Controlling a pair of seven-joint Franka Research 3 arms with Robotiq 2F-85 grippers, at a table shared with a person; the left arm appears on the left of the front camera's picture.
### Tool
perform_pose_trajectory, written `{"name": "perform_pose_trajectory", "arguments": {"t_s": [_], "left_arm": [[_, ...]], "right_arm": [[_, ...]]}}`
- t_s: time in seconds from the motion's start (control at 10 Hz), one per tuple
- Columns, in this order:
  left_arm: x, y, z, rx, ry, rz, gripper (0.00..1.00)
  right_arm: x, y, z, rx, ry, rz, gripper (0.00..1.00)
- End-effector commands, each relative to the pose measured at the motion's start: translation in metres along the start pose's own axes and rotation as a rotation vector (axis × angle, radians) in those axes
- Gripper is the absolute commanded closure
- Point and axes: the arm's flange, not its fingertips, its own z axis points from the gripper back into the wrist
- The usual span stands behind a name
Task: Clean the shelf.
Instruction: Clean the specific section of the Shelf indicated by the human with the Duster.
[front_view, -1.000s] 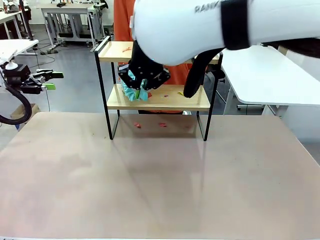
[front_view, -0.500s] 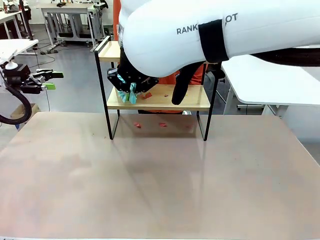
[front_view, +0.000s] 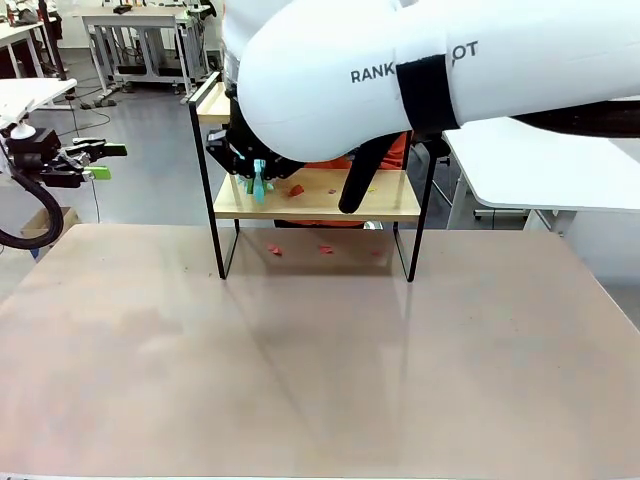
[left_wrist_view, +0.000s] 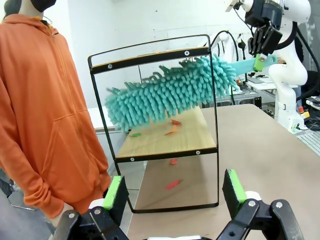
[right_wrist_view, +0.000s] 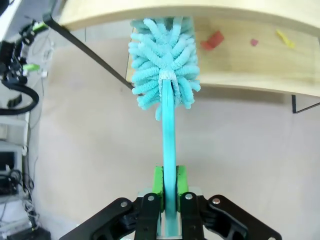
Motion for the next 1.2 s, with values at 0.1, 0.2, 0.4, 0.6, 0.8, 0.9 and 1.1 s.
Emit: {"name": "perform_pose_trajectory", "arguments": {"t_s": [0.1,0.2,0.4,0.6,0.8,0.9,1.1], "left_arm": [[0.002,-0.003,-0.001,-0.007,0.018,-0.011,0.0],[0.002,-0.003,-0.001,-0.007,0.018,-0.011,0.0],[0.002,-0.003,-0.001,-0.007,0.018,-0.011,0.0],[0.002,-0.003,-0.001,-0.007,0.018,-0.011,0.0],[0.002,-0.003,-0.001,-0.007,0.018,-0.011,0.0],[0.002,-0.003,-0.001,-0.007,0.018,-0.011,0.0],[0.002,-0.003,-0.001,-0.007,0.018,-0.011,0.0]], "right_arm": [[0.005,0.025,-0.018,-0.037,-0.053,-0.08,0.87],[0.004,0.032,-0.03,-0.044,-0.062,-0.074,0.87],[-0.003,0.053,-0.051,-0.078,-0.132,-0.059,0.87],[-0.014,0.066,-0.058,-0.11,-0.185,-0.081,0.87],[-0.021,0.071,-0.063,-0.106,-0.189,-0.09,0.87],[-0.025,0.072,-0.07,-0.099,-0.183,-0.092,0.87],[-0.031,0.071,-0.083,-0.083,-0.168,-0.087,0.87]]}}
